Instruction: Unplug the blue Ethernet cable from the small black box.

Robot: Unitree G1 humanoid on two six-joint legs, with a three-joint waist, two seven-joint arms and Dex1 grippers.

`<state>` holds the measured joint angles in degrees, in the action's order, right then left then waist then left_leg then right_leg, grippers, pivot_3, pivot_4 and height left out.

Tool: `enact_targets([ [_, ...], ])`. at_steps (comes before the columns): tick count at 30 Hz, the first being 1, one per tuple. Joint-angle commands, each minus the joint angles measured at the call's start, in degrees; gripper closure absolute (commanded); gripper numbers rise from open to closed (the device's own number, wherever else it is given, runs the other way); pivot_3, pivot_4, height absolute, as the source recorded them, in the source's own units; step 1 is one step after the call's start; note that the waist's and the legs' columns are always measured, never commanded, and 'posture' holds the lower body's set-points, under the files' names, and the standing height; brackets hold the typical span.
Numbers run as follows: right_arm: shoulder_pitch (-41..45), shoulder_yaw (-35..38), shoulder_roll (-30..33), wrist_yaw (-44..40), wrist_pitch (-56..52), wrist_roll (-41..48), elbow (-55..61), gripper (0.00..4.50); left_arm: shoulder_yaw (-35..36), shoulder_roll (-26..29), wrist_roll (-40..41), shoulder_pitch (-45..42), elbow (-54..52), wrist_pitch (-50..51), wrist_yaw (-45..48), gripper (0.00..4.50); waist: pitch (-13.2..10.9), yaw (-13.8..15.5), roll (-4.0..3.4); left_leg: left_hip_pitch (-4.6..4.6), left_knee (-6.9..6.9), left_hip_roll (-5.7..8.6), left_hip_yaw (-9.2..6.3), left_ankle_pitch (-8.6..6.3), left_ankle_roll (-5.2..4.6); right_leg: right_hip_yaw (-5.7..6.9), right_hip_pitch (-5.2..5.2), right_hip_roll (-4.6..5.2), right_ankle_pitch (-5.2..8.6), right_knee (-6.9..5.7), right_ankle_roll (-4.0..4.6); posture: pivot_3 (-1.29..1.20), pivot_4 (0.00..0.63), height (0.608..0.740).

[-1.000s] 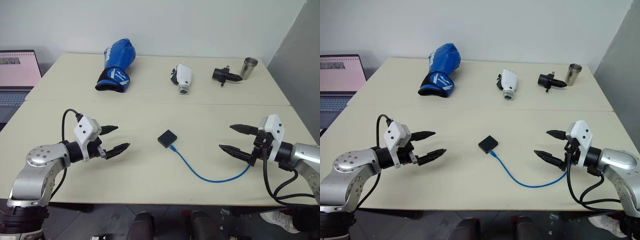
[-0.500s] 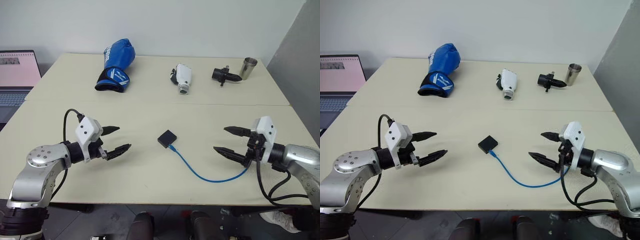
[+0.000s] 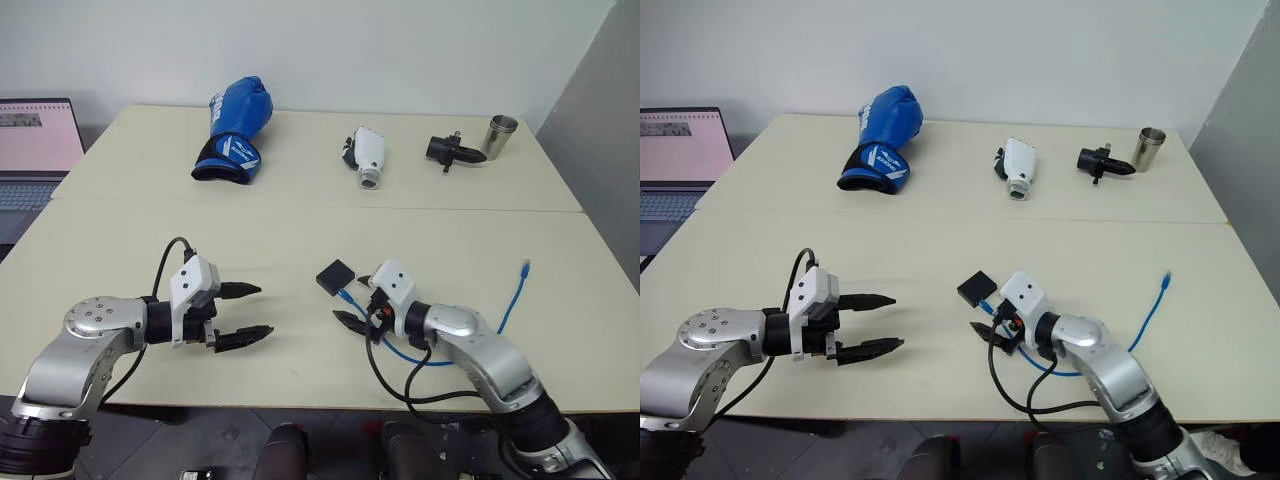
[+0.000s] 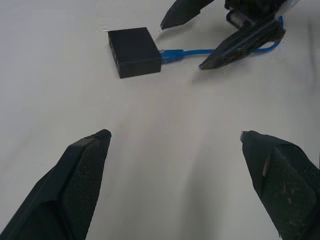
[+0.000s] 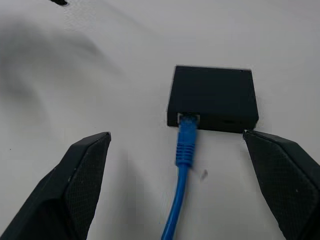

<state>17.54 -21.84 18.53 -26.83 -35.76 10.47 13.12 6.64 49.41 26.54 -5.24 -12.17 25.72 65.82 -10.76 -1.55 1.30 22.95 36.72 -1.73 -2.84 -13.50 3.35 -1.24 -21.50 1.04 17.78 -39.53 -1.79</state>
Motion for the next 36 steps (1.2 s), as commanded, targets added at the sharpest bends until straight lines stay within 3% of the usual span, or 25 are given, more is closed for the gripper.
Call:
enact_targets([
  [1, 0.72, -0.39, -1.89, 1.75, -0.01, -2.09, -1.49, 0.01, -0.29, 0.19, -0.27, -0.18, -1.79, -1.2, -0.05, 0.05, 0.0, -0.09, 0.0, 0.0, 0.0, 0.0, 0.0, 0.0, 0.0, 0.0, -0.01, 0.0, 0.0, -0.01, 0.0, 0.0, 0.15, 0.74],
  [3, 0.84, -0.69, -2.5, 1.87, 0.5, -3.23, -2.46, 0.01, -0.45, 0.13, -0.43, -0.21, -1.65, -1.43, -0.08, 0.05, 0.0, -0.17, 0.0, -0.03, -0.01, -0.03, -0.01, 0.0, 0.0, 0.01, 0.0, -0.02, 0.0, -0.03, 0.0, 0.0, 0.15, 0.74],
  [6, 0.91, -0.1, -3.46, 2.11, 0.3, -3.87, -3.06, 0.42, -0.47, 0.19, -0.54, 0.02, -1.54, -1.67, -0.12, 0.0, 0.0, -0.25, 0.0, -0.05, 0.0, -0.03, -0.02, 0.0, 0.0, 0.01, -0.01, -0.03, 0.0, -0.08, 0.01, 0.0, 0.15, 0.74],
  [15, 1.7, 0.22, -3.49, -0.16, 0.74, -4.72, -2.76, 2.7, -0.17, 0.16, -0.41, -0.68, 0.26, 0.16, -1.08, 0.0, 0.0, -0.28, 0.0, -0.05, -0.01, -0.03, -0.02, 0.0, 0.0, 0.02, -0.03, -0.03, 0.03, -0.13, 0.05, 0.0, 0.15, 0.74],
  [18, 2.13, 0.87, -2.87, -1.21, 1.37, -4.87, -2.95, 3.2, -0.25, -0.58, 0.07, -1.16, 0.86, 0.91, -2.03, 0.0, 0.0, -0.28, 0.0, -0.05, -0.01, -0.03, -0.03, 0.0, 0.0, 0.03, -0.03, -0.03, 0.03, -0.14, 0.05, 0.0, 0.15, 0.74],
  [23, 2.6, 1.8, 1.54, -4.47, 5.22, -5.95, -1.49, 4.42, 0.18, -2.92, 6.56, -3.91, 1.37, 9.36, -2.57, 0.0, 0.0, -0.07, 0.01, -0.02, 0.01, 0.0, -0.05, 0.0, 0.0, 0.08, -0.01, -0.01, 0.03, -0.13, 0.05, 0.0, 0.15, 0.74],
  [27, 3.49, 0.97, 6.82, -8.61, 15.1, -8.59, -0.7, 4.43, 0.75, -3.56, 12.97, -5.05, 0.07, 17.22, -2.07, 0.0, 0.0, -0.25, 0.0, 0.0, 0.02, 0.02, -0.05, 0.0, 0.0, 0.08, -0.02, 0.0, 0.03, -0.12, 0.04, 0.0, 0.15, 0.74],
  [33, 6.9, -0.38, 15.37, -15.21, 40.71, -15.29, -4.73, 4.43, 2.68, -4.64, 22.57, -9.64, 1.76, 28.33, -3.54, 0.0, -0.01, -0.38, -0.01, -0.03, 0.01, -0.01, -0.07, 0.0, 0.0, 0.1, -0.05, -0.03, 0.04, -0.18, 0.04, 0.0, 0.15, 0.74],
  [36, 9.07, -0.22, 16.69, -17.67, 49.86, -15.63, -6.25, 4.43, 4.07, -6.6, 26.33, -13.12, 4.18, 32.5, -5.77, 0.0, -0.01, -0.3, -0.01, -0.03, 0.04, -0.01, -0.11, 0.0, 0.0, 0.14, 0.01, -0.03, 0.04, -0.18, 0.04, 0.0, 0.15, 0.74],
])
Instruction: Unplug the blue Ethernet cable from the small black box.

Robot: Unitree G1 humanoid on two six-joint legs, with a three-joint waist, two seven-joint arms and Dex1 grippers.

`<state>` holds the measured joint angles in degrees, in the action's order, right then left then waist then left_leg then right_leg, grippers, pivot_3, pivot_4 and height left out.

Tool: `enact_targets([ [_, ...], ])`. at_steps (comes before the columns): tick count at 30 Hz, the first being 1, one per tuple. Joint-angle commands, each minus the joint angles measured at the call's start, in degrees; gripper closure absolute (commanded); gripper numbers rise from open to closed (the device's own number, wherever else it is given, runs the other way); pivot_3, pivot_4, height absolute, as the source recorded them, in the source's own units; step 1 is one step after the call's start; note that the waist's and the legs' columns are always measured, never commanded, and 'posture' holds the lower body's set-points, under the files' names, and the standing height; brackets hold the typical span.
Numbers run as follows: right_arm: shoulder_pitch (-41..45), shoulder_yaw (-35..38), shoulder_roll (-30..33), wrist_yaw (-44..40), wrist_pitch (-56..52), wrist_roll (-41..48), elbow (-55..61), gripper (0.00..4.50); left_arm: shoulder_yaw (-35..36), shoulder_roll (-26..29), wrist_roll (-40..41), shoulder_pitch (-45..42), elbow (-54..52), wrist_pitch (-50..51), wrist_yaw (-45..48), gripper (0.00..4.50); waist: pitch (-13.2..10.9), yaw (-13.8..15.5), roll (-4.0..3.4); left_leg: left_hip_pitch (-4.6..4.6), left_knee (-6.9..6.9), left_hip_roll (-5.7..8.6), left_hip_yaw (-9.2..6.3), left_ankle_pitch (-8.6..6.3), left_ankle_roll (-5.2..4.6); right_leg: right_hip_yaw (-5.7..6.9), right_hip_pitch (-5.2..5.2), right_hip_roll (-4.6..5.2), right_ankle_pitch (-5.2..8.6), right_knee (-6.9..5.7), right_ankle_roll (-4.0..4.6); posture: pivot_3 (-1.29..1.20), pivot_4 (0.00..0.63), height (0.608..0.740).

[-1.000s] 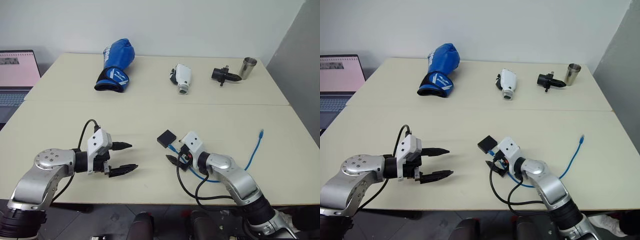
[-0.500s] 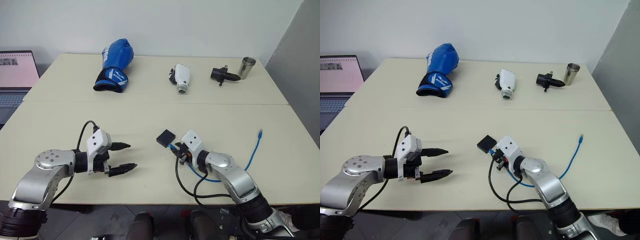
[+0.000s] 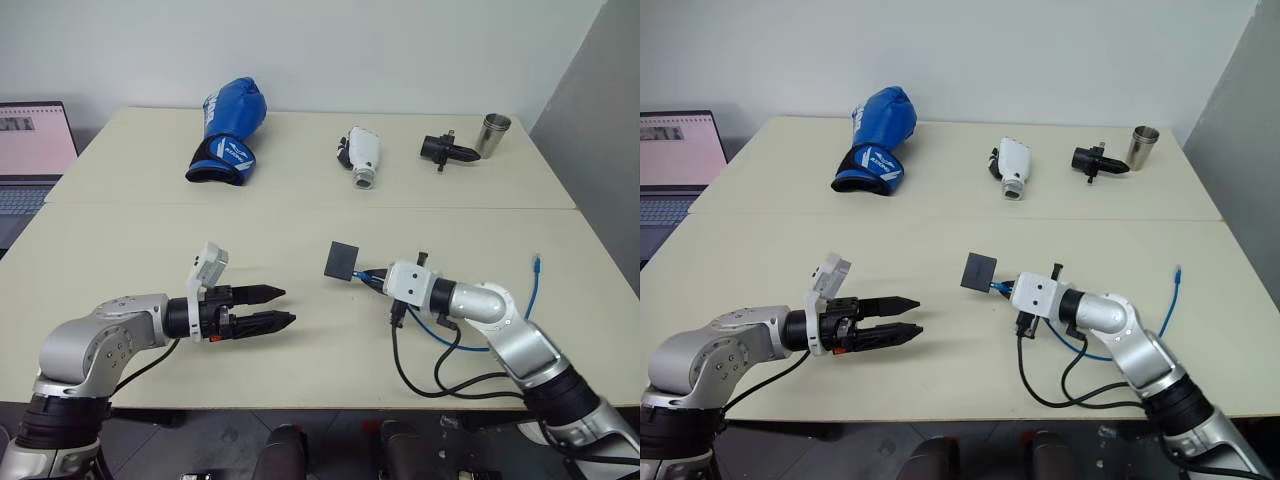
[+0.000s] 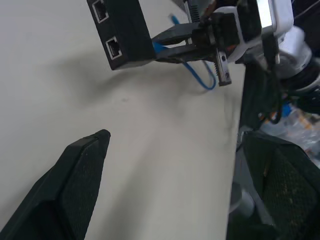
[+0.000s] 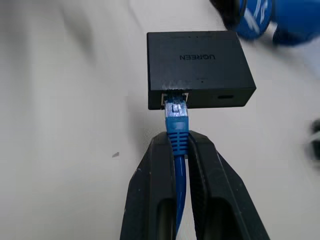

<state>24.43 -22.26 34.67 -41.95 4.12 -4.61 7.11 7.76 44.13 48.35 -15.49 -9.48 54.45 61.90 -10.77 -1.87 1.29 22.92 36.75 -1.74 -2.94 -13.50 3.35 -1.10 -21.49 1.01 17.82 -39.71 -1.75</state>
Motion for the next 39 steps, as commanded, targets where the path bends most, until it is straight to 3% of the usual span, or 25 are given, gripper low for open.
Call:
enact_targets([
  [1, 2.59, 0.23, 0.64, -3.21, 11.88, -0.58, -0.68, 4.43, 3.41, -1.76, 5.38, -3.63, 1.84, 4.7, -2.41, 0.0, 0.0, 0.01, 0.0, 0.01, 0.01, 0.0, -0.01, 0.0, 0.0, 0.0, 0.0, 0.0, 0.0, -0.01, 0.0, 0.0, 0.15, 0.74],
  [21, 6.15, 1.76, -3.16, -5.69, 17.88, -0.86, -1.71, 4.43, 2.79, -5.37, 10.8, -8.69, 0.72, 11.82, -8.58, 0.0, 0.0, 0.08, 0.0, -0.01, 0.1, 0.04, -0.05, 0.01, 0.02, -0.01, 0.02, 0.06, -0.01, -0.15, 0.02, 0.0, 0.15, 0.74],
  [29, 6.82, 2.16, -4.6, -5.11, 20.19, -0.66, -2.63, 4.43, 2.63, -4.76, 10.99, -7.95, 1.97, 10.99, -6.68, 1.95, 0.0, 0.14, 0.0, -0.01, 0.1, 0.05, -0.05, 0.01, 0.02, -0.02, 0.02, 0.07, -0.01, -0.15, 0.02, 0.0, 0.15, 0.74],
  [39, 6.4, 1.72, -5.13, -5.27, 20.69, -0.83, -2.72, 4.43, 2.11, -4.52, 9.56, -6.44, 2.74, 9.35, -4.47, 3.7, 0.0, 0.12, 0.0, -0.01, 0.1, 0.05, -0.05, 0.01, 0.02, -0.02, 0.02, 0.07, 0.0, -0.15, 0.03, 0.0, 0.15, 0.74],
])
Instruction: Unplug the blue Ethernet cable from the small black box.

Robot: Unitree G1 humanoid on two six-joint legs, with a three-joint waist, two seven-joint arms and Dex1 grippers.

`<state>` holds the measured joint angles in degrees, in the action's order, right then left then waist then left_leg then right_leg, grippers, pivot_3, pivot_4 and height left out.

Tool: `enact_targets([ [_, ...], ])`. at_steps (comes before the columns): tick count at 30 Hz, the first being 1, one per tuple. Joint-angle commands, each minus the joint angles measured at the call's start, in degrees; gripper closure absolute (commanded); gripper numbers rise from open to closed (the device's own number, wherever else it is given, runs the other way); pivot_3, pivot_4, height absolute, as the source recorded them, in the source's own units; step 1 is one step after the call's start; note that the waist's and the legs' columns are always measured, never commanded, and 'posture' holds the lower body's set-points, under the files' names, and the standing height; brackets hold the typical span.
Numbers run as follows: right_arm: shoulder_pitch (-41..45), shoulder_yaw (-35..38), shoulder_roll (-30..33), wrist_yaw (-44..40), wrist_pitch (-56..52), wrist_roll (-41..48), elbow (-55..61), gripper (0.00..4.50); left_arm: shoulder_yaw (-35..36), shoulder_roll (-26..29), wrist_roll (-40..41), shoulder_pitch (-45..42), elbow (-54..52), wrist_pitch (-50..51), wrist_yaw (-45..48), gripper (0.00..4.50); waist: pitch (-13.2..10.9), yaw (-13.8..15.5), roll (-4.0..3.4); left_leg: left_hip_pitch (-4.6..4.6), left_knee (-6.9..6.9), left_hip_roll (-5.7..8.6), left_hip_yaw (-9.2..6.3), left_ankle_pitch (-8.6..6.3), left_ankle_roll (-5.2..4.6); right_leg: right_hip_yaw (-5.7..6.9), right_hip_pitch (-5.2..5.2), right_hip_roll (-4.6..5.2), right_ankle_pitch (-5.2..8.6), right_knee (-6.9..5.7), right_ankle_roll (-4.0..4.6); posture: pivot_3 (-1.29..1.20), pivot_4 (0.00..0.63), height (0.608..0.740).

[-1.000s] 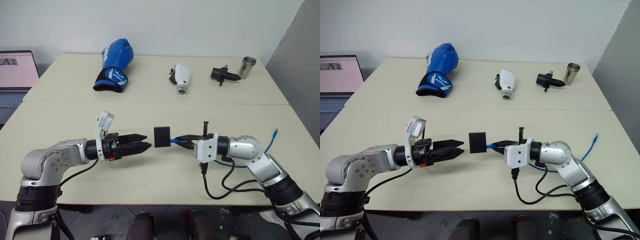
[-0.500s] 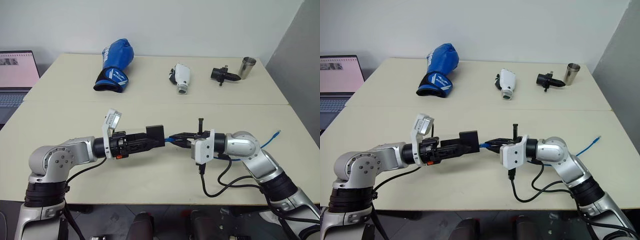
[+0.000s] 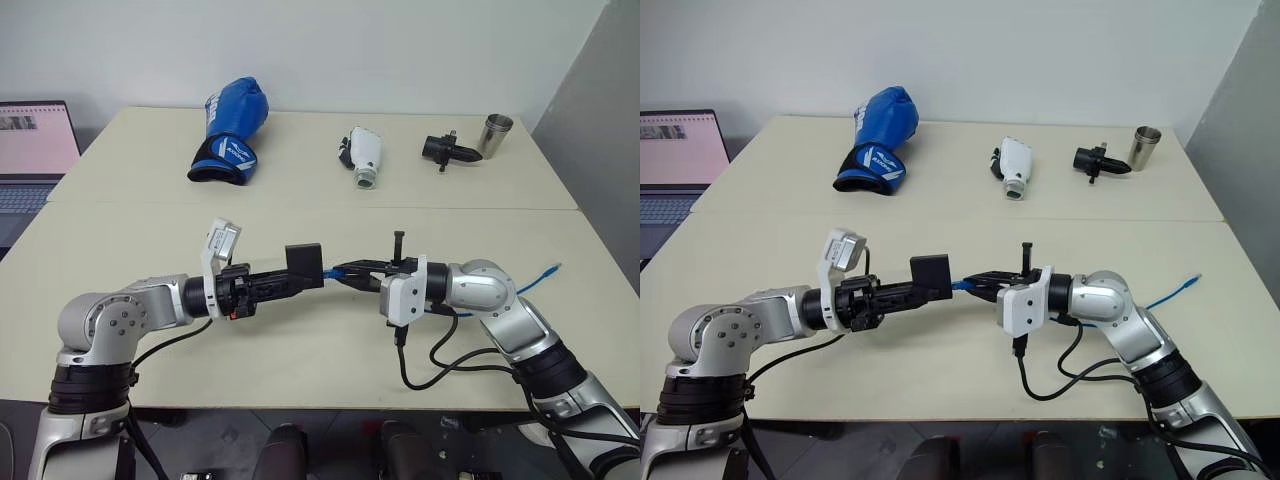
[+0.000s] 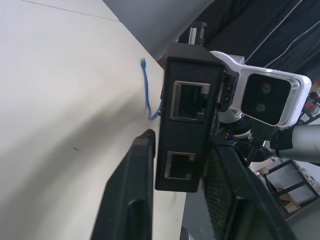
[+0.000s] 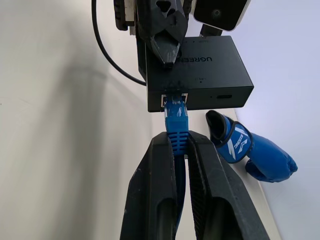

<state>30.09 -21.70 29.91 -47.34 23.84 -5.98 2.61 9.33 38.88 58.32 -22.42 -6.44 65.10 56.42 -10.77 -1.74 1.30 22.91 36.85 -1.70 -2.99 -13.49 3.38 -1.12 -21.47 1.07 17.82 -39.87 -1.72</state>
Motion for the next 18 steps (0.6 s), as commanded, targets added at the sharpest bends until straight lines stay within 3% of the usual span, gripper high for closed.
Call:
enact_targets([
  [1, 0.61, 1.05, -0.21, -0.07, 1.1, 0.43, 1.88, 4.43, 0.41, 0.81, -0.63, 0.59, -0.19, -1.57, 1.29, 3.71, 0.0, -0.01, 0.0, 0.0, 0.0, 0.0, 0.0, 0.0, 0.0, 0.0, 0.0, 0.0, 0.0, 0.0, 0.0, 0.0, 0.15, 0.74],
  [5, -0.03, 1.23, 0.14, -0.36, 0.76, 0.55, 2.54, 4.43, 0.22, 1.19, -1.32, 0.76, 0.25, -2.27, 2.13, 3.71, 0.0, 0.01, 0.0, 0.0, 0.0, 0.0, 0.0, 0.0, 0.0, 0.01, 0.0, 0.0, 0.0, 0.0, 0.0, 0.0, 0.15, 0.74],
  [6, -0.16, 1.25, 0.34, -0.57, 0.46, 0.61, 2.78, 3.73, 0.17, 1.27, -1.52, 0.71, 0.39, -2.43, 2.32, 3.71, 0.0, 0.01, 0.0, 0.0, 0.0, 0.0, 0.0, 0.0, 0.0, 0.01, 0.0, 0.0, 0.0, 0.0, 0.0, 0.0, 0.15, 0.74],
  [12, -1.68, 1.5, 2.69, -2.42, -1.52, 1.89, 6.1, 2.5, -0.49, 2.1, -3.65, 0.5, 0.87, -5.01, 4.28, 3.71, 0.0, 0.01, 0.0, 0.0, 0.0, 0.0, -0.01, 0.0, 0.0, 0.01, 0.0, 0.0, 0.01, 0.01, 0.01, 0.0, 0.15, 0.74],
  [15, -4.15, 2.71, 4.63, -5.57, -8.47, 8.57, 11.52, 2.43, -2.78, 4.12, -7.19, 0.85, 0.91, -8.61, 7.71, 3.71, 0.0, 0.03, 0.0, 0.01, -0.01, 0.01, -0.01, 0.0, 0.0, 0.02, 0.0, 0.01, 0.02, 0.01, 0.04, 0.0, 0.15, 0.74],
  [18, -6.45, 4.7, 5.6, -6.49, -23.72, 18.65, 18.35, 2.43, -5.0, 5.99, -11.07, 0.97, 1.09, -13.94, 12.0, 3.71, 0.0, 0.07, 0.0, 0.01, -0.03, 0.0, -0.02, 0.0, 0.0, 0.03, 0.0, 0.01, 0.04, 0.01, 0.08, 0.0, 0.15, 0.74],
])
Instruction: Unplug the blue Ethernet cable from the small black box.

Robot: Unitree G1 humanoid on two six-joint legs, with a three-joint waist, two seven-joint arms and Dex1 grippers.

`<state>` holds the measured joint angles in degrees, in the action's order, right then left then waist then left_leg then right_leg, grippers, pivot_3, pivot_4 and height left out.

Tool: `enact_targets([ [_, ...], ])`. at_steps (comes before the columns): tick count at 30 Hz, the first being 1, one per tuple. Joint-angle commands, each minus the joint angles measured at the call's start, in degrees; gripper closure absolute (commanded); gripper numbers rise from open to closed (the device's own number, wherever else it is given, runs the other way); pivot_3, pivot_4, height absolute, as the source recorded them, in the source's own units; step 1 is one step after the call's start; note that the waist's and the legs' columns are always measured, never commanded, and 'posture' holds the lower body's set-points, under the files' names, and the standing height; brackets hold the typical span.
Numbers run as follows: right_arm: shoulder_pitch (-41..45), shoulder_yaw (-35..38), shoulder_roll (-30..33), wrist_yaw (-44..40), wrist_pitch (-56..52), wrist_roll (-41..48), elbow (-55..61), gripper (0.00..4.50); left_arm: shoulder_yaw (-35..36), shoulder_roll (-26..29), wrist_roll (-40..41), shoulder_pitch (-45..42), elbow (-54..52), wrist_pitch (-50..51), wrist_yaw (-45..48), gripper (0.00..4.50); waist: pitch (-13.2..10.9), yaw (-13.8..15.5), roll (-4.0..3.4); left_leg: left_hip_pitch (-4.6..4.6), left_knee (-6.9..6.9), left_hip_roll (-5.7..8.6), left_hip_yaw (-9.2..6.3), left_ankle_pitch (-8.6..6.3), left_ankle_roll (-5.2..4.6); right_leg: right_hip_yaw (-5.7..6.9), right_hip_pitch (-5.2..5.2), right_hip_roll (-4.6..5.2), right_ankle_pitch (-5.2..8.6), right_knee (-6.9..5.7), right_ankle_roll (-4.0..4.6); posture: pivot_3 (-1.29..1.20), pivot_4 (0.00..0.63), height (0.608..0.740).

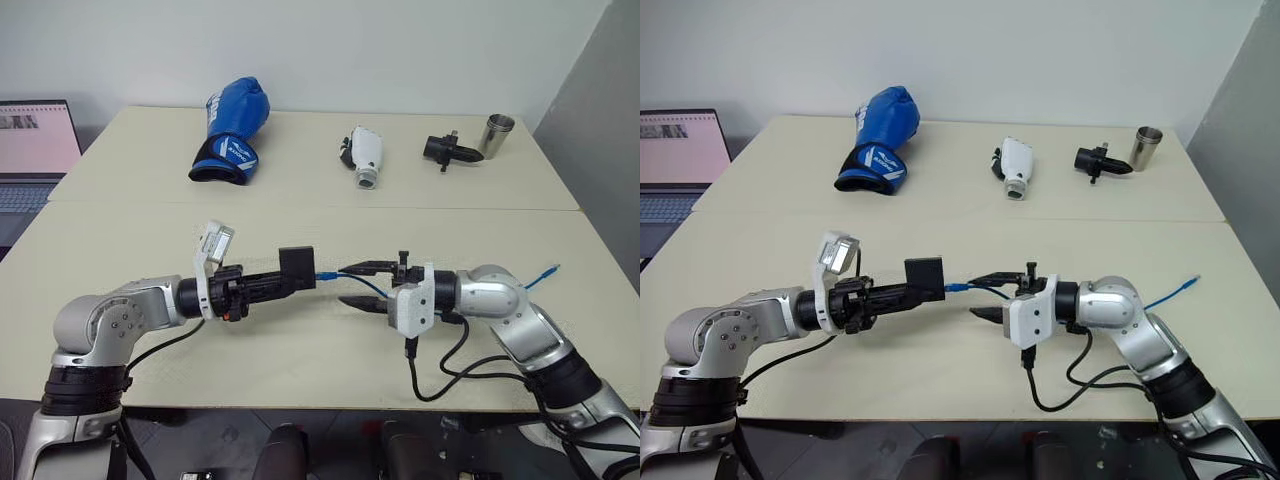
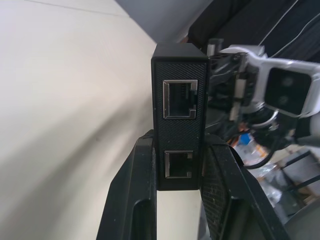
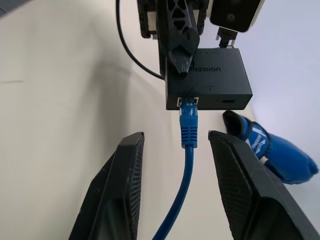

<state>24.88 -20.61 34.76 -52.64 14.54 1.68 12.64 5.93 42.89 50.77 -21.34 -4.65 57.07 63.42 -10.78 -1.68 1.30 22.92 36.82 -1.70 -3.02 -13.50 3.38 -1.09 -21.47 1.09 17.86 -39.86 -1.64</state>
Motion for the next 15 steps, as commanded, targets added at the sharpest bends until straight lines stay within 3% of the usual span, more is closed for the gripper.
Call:
enact_targets([
  [1, -1.06, 4.64, 0.04, 0.4, -22.78, 16.34, 10.25, 2.43, -2.36, 2.52, -5.02, -0.23, -0.54, -8.32, 6.78, 3.71, 0.0, 0.02, 0.0, 0.0, 0.0, 0.0, -0.02, 0.0, 0.0, 0.01, 0.01, 0.0, 0.0, -0.01, 0.01, 0.0, 0.15, 0.74],
  [3, -0.19, 6.2, -1.61, 3.12, -34.76, 23.68, 12.39, 2.43, -3.28, 2.98, -6.9, -0.62, -0.17, -11.58, 9.28, 3.71, 0.0, -0.09, 0.0, -0.02, -0.01, -0.04, -0.02, 0.0, 0.0, 0.0, 0.0, 0.0, 0.02, -0.03, 0.05, 0.0, 0.15, 0.74],
  [7, 1.98, 7.76, -4.82, 6.4, -48.31, 31.37, 12.56, 2.43, -3.92, 3.03, -8.29, -2.21, 0.51, -14.59, 12.18, 3.71, 0.0, -0.06, -0.01, -0.02, -0.02, -0.08, -0.07, 0.0, 0.0, 0.02, -0.01, -0.01, 0.08, -0.05, 0.15, 0.0, 0.15, 0.74],
  [15, 5.37, 7.86, -9.6, 8.55, -59.2, 36.69, 10.47, 2.43, -4.06, 2.67, -8.74, -4.59, -0.18, -14.15, 12.62, 3.71, 0.0, -0.1, -0.01, 0.04, -0.07, -0.01, -0.02, -0.01, -0.02, 0.06, -0.09, -0.03, 0.1, -0.01, 0.16, 0.0, 0.15, 0.74],
])
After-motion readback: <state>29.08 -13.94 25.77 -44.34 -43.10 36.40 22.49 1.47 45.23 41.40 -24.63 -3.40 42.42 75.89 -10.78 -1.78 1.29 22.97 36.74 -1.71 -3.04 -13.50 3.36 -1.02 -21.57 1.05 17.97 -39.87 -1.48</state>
